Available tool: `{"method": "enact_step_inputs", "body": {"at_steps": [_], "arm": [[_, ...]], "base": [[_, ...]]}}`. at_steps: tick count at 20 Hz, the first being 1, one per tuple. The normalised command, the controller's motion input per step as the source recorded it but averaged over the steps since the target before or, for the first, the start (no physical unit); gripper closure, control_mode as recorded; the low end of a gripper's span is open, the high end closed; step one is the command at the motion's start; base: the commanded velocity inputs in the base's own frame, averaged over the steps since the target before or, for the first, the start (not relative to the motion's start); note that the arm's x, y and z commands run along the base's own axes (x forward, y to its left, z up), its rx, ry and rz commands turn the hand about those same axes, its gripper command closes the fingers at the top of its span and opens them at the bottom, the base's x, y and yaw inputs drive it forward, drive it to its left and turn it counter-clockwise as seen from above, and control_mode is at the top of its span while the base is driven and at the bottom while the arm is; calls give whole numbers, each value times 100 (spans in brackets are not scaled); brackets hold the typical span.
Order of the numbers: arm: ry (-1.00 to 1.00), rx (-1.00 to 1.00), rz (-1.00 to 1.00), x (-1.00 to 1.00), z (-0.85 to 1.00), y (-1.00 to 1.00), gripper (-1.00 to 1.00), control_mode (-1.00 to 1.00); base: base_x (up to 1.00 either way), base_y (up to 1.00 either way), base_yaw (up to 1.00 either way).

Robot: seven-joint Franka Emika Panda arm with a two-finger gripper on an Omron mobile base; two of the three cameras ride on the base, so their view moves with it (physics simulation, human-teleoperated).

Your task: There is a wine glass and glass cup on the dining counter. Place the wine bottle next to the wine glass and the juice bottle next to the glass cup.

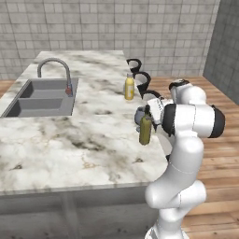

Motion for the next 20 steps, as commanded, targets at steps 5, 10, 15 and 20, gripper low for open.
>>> {"method": "enact_step_inputs", "body": {"at_steps": [5, 10, 15, 20], "arm": [[21, 11, -6, -8, 0, 0, -100, -100], [18, 10, -8, -2, 0, -2, -100, -100], [7, 5, -6, -10, 2, -7, -100, -100], [1, 2, -4, -19, 3, -8, -100, -100]], "base": [[0, 0, 0], [0, 0, 0], [0, 0, 0], [0, 0, 0]]}}
